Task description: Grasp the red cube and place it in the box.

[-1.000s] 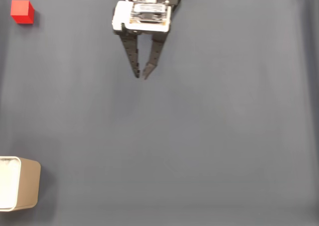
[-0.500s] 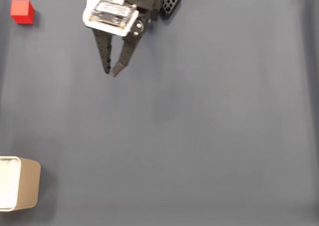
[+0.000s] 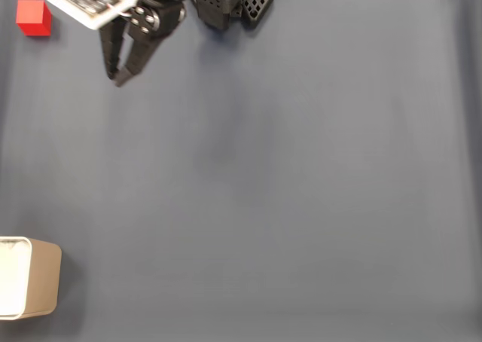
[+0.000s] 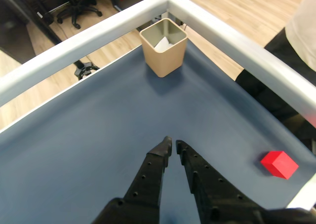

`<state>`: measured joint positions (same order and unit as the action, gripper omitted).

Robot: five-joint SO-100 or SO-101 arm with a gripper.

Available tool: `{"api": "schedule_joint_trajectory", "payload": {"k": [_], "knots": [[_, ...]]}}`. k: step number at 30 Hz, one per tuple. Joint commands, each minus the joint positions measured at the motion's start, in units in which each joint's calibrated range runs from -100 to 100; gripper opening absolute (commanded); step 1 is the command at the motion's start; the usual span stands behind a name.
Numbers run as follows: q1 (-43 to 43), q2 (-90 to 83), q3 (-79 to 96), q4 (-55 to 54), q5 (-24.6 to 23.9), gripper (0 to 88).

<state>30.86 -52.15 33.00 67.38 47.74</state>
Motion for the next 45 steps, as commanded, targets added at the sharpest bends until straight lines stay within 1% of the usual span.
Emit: {"api": "schedule_joint_trajectory", "payload": {"k": [1, 19, 29, 39, 45], "knots": [[3.87, 0.68, -3.80, 0.73, -0.44, 0.0], [22.26, 4.58, -4.81, 2.37, -1.32, 0.0], [31.00, 5.79, -4.81, 2.95, -1.66, 0.0], [38.81, 7.96, -5.36, 2.95, 0.24, 0.0], [40.94, 10.03, -6.18, 2.62, 0.05, 0.0]]}}
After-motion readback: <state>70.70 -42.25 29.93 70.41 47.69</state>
